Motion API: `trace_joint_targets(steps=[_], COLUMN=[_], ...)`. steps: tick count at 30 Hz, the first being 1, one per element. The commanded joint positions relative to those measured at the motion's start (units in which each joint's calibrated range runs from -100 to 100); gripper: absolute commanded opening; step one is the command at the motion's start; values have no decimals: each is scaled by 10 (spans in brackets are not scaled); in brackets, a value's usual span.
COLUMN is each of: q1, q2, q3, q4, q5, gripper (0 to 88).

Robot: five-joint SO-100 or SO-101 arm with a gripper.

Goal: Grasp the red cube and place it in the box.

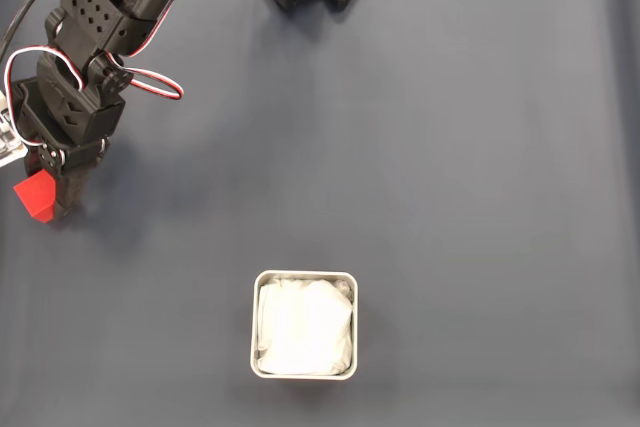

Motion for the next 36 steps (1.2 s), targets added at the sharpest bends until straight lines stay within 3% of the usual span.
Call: trace_joint_targets(steps=[1,36], q1=[-4,-26], q2=[-22,-67], q3=[-4,-9], q4=[-9,0], q5=[0,10], gripper=[146,110])
